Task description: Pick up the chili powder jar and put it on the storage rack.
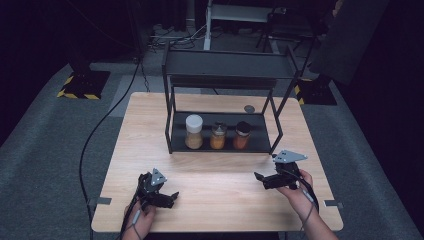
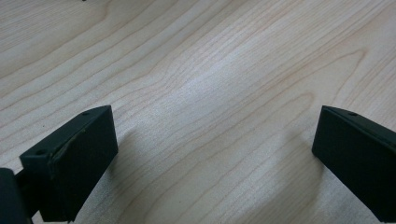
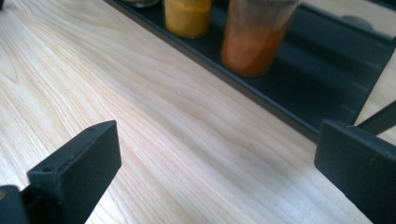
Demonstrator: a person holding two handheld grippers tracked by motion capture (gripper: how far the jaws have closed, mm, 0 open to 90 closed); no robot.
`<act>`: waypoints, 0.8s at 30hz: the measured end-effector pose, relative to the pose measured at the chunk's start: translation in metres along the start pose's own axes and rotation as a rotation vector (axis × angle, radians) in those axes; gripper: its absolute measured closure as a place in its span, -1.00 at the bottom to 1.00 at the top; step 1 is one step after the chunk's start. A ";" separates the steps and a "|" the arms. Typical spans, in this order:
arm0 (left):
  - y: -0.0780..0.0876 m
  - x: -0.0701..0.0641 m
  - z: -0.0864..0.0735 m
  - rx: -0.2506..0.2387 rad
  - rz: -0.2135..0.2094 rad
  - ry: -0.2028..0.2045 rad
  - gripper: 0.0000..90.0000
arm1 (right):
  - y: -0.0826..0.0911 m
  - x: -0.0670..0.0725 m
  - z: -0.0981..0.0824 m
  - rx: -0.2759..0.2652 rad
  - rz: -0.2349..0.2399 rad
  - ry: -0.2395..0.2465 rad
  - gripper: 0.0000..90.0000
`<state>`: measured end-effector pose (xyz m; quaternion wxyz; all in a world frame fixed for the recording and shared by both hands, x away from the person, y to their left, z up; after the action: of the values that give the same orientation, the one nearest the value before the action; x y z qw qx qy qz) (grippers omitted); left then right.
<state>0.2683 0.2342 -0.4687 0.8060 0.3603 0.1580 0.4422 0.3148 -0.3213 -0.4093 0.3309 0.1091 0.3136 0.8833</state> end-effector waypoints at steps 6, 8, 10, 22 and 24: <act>0.000 0.000 0.000 0.000 0.000 0.000 -1.00 | -0.004 0.002 -0.011 0.009 -0.003 -0.008 -0.99; 0.000 0.000 0.000 0.000 0.000 0.000 -1.00 | -0.006 0.002 -0.014 0.015 0.000 -0.013 -0.99; 0.000 0.000 0.000 0.000 0.000 0.000 -1.00 | -0.007 0.002 -0.017 0.022 -0.001 -0.016 -0.99; 0.000 0.000 0.000 0.000 0.000 0.000 -1.00 | -0.016 0.002 -0.032 0.054 0.008 -0.053 -0.99; 0.000 0.000 0.000 0.000 0.000 0.000 -1.00 | -0.017 0.001 -0.034 0.059 0.006 -0.055 -0.99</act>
<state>0.2683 0.2341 -0.4687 0.8060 0.3603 0.1581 0.4421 0.3090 -0.3268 -0.4459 0.3334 0.1440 0.3301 0.8713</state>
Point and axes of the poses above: each handheld gripper's, and its own axes: y roughly backward along the jaws, z roughly out of its top, x roughly to its left, the point moved 2 cm from there along -y, roughly forward along the jaws, and after that the axes turned 5 degrees about z, right-handed, at the moved point
